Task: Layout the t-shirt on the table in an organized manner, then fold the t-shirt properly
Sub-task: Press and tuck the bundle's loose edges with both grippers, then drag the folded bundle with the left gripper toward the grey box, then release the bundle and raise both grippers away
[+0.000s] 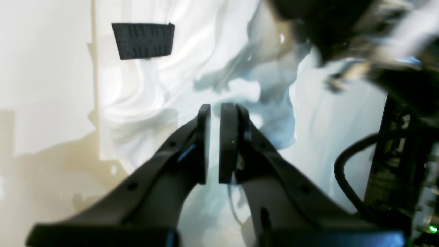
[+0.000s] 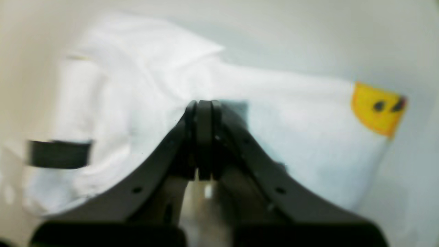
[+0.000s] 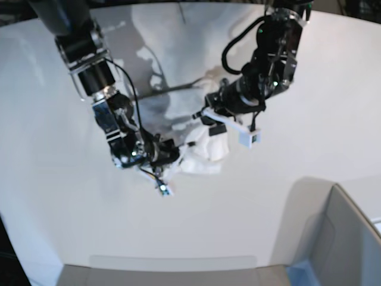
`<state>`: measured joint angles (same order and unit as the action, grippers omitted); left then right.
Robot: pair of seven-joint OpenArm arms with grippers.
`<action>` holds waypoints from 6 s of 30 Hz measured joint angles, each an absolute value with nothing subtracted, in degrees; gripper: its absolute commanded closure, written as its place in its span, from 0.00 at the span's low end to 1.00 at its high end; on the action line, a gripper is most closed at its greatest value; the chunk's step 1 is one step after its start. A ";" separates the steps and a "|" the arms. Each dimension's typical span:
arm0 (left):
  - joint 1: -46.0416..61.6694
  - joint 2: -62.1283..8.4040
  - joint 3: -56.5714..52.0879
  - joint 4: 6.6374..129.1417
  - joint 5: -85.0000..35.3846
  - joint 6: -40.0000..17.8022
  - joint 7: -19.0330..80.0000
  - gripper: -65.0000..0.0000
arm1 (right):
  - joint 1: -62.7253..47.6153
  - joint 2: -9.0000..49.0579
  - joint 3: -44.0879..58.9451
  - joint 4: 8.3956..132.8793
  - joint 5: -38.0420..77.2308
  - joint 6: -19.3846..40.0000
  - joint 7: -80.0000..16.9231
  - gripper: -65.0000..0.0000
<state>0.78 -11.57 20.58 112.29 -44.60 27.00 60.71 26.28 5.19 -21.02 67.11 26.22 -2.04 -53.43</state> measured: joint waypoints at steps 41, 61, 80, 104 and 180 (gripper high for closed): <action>-2.81 -11.75 29.17 98.28 -44.99 27.00 61.54 0.92 | 21.52 16.01 -18.70 79.00 25.74 -4.43 -65.47 1.00; -6.79 -11.40 11.79 98.24 -44.58 27.03 61.28 0.92 | 7.46 11.88 -19.05 108.88 25.45 0.25 -75.29 1.00; -1.48 -9.30 29.36 106.50 -44.66 27.07 61.04 0.93 | 21.65 13.61 -8.08 76.42 19.42 0.16 -62.65 1.00; 6.11 -10.31 -2.04 110.41 -44.62 27.03 66.15 0.93 | 15.03 5.82 -30.35 85.43 20.29 0.47 -67.79 1.00; 14.61 -21.12 -6.46 115.59 -45.17 27.22 41.80 1.00 | -28.23 21.82 8.38 117.08 19.31 -0.25 -25.52 1.00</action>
<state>14.61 -21.12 -6.46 115.59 -45.17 27.22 41.80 -28.23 21.82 8.38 117.08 19.31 -0.25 -25.52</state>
